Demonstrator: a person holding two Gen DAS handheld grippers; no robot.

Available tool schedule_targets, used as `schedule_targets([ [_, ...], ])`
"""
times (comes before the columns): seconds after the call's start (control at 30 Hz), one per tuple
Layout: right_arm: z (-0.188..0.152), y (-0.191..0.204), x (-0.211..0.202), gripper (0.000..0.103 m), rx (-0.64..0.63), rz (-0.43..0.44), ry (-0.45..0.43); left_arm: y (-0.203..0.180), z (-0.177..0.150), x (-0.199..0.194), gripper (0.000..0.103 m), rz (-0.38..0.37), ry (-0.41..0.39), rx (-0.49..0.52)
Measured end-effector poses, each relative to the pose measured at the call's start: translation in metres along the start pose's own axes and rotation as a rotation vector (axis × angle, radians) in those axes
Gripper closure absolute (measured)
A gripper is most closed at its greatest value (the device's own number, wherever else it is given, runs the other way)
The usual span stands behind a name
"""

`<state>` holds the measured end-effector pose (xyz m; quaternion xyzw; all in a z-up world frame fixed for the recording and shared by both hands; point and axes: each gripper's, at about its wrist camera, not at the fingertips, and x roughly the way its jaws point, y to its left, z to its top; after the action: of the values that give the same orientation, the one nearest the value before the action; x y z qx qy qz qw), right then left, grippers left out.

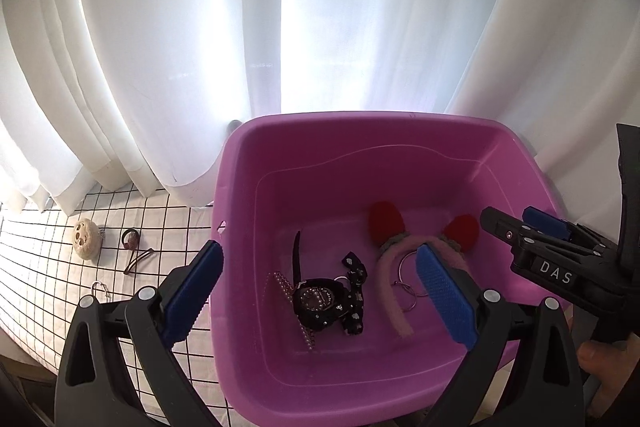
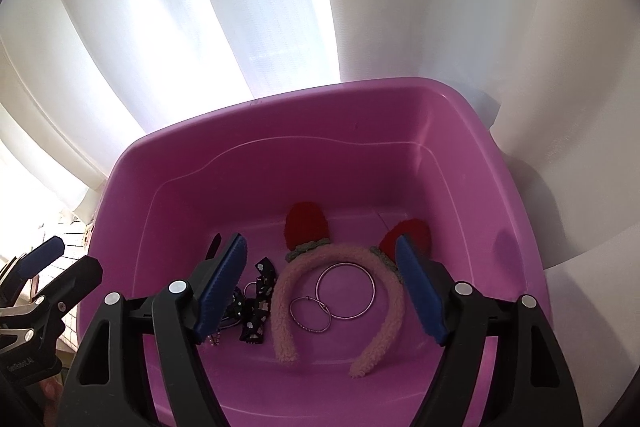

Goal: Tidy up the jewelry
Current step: 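Move both tools back from the tub over the remaining items on the table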

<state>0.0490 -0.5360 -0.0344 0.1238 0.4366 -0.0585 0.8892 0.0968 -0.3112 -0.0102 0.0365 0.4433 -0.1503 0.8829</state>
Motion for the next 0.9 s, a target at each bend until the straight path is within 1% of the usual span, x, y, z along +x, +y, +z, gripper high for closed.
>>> schedule_targets([
  [0.53,0.005,0.031,-0.018,0.03,-0.031,0.068,-0.03,0.028,0.002,-0.035,0.008,0.038,-0.066,-0.044],
  [0.9,0.012,0.077,-0.021,0.03,-0.108,0.123,-0.045,0.066,-0.001,-0.053,0.007,0.074,-0.094,-0.12],
])
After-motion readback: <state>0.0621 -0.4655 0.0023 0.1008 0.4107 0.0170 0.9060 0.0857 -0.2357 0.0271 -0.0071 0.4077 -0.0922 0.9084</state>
